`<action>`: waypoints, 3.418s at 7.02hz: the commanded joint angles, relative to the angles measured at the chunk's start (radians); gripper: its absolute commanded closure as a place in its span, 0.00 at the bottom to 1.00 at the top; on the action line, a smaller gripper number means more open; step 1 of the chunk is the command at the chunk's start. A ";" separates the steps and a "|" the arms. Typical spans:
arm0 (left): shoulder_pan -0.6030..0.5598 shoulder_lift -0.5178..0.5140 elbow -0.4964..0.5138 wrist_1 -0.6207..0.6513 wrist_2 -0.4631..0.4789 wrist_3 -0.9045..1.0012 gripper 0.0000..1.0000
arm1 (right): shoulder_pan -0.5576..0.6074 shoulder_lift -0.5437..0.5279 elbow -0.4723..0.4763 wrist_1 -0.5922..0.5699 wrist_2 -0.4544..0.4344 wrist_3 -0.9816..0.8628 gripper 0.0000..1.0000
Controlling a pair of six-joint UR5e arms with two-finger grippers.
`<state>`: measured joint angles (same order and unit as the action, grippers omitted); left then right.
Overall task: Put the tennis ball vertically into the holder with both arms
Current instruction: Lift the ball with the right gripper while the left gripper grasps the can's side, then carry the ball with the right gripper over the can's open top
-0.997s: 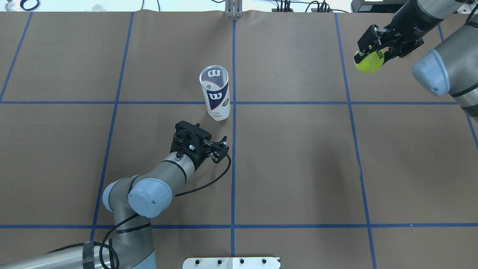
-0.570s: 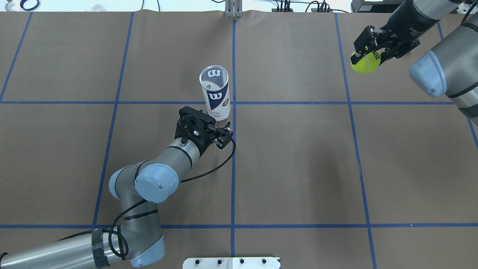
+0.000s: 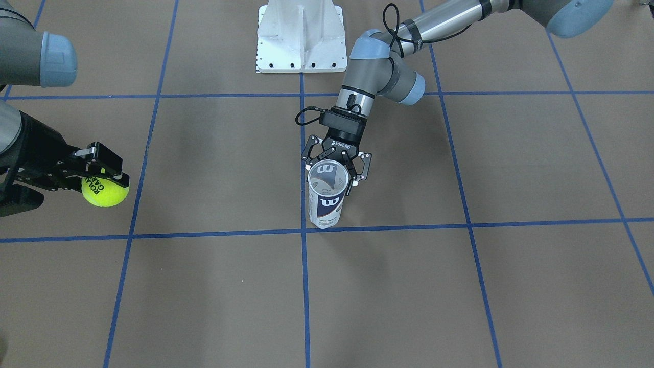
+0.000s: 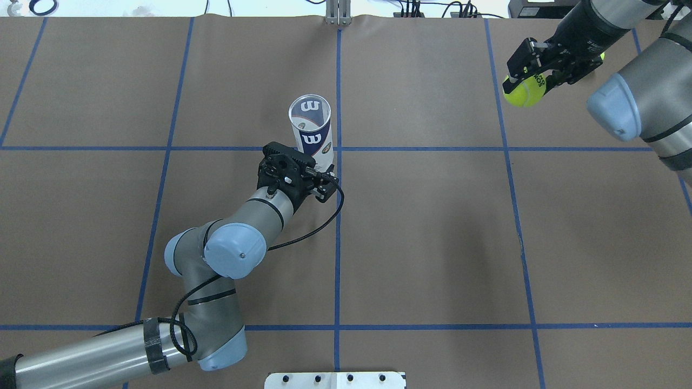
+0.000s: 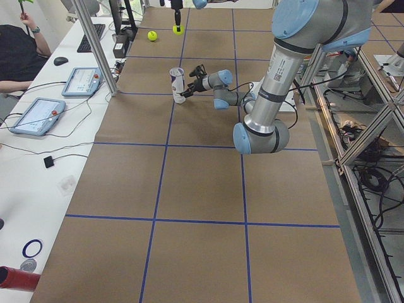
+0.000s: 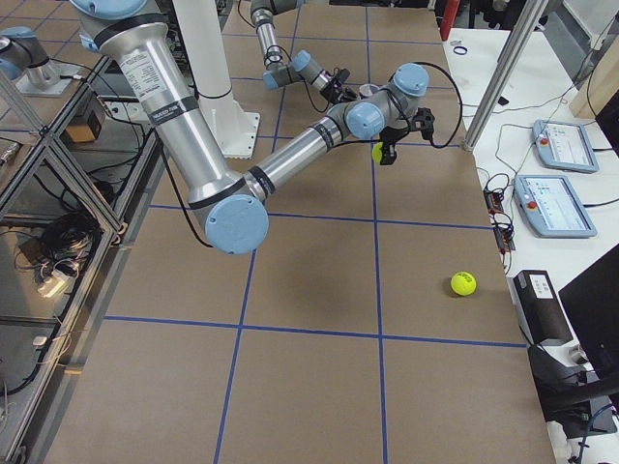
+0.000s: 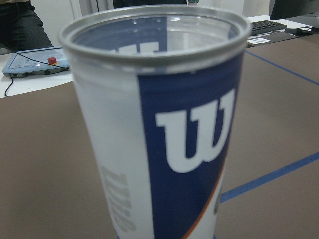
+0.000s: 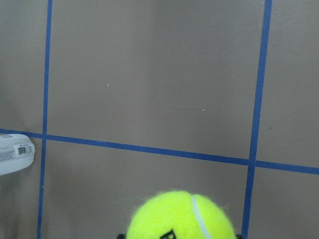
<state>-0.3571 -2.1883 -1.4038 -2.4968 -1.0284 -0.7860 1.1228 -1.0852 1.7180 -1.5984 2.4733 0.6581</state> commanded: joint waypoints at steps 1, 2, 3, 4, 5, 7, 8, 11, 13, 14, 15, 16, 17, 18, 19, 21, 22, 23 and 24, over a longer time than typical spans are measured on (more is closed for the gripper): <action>-0.014 -0.030 0.047 -0.001 0.001 -0.001 0.01 | -0.001 -0.001 0.008 0.000 -0.004 0.000 1.00; -0.019 -0.037 0.074 -0.002 0.001 -0.001 0.01 | -0.001 0.001 0.011 0.000 -0.002 0.000 1.00; -0.019 -0.039 0.078 -0.001 0.001 -0.001 0.01 | -0.003 0.001 0.017 -0.002 -0.001 0.002 1.00; -0.019 -0.050 0.085 -0.001 0.001 -0.002 0.01 | -0.004 0.001 0.023 -0.002 0.001 0.002 1.00; -0.019 -0.062 0.101 -0.001 0.001 -0.002 0.01 | -0.004 0.001 0.023 0.000 0.003 0.002 1.00; -0.023 -0.084 0.132 -0.001 0.001 -0.002 0.01 | -0.018 0.017 0.023 0.000 0.004 0.017 1.00; -0.025 -0.084 0.132 -0.001 0.001 -0.002 0.01 | -0.030 0.046 0.025 0.002 0.004 0.065 1.00; -0.029 -0.084 0.132 -0.001 -0.002 -0.002 0.14 | -0.087 0.137 0.061 0.003 0.003 0.217 1.00; -0.034 -0.085 0.132 -0.001 -0.007 -0.002 0.31 | -0.180 0.262 0.048 0.002 -0.055 0.343 1.00; -0.039 -0.085 0.132 -0.001 -0.009 -0.002 0.31 | -0.228 0.296 0.045 0.003 -0.101 0.372 1.00; -0.042 -0.085 0.131 -0.001 -0.009 -0.002 0.31 | -0.268 0.326 0.032 0.003 -0.152 0.376 1.00; -0.042 -0.087 0.131 -0.001 -0.009 -0.002 0.31 | -0.284 0.350 0.014 0.003 -0.174 0.376 1.00; -0.042 -0.097 0.131 -0.001 -0.009 -0.002 0.31 | -0.296 0.399 -0.039 0.003 -0.186 0.377 1.00; -0.042 -0.099 0.131 -0.001 -0.009 -0.001 0.31 | -0.299 0.447 -0.104 0.006 -0.203 0.377 1.00; -0.042 -0.099 0.131 -0.001 -0.010 -0.001 0.31 | -0.299 0.464 -0.132 0.008 -0.205 0.376 1.00; -0.042 -0.099 0.131 0.001 -0.012 -0.001 0.31 | -0.298 0.487 -0.164 0.011 -0.206 0.373 1.00; -0.042 -0.099 0.131 0.001 -0.012 -0.001 0.31 | -0.297 0.508 -0.204 0.034 -0.224 0.373 1.00; -0.040 -0.100 0.131 0.001 -0.012 -0.001 0.31 | -0.297 0.534 -0.269 0.082 -0.228 0.374 1.00; -0.042 -0.100 0.131 0.001 -0.012 -0.001 0.31 | -0.299 0.544 -0.293 0.092 -0.231 0.373 1.00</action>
<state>-0.3985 -2.2882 -1.2732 -2.4958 -1.0400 -0.7869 0.8250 -0.5598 1.4687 -1.5314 2.2481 1.0316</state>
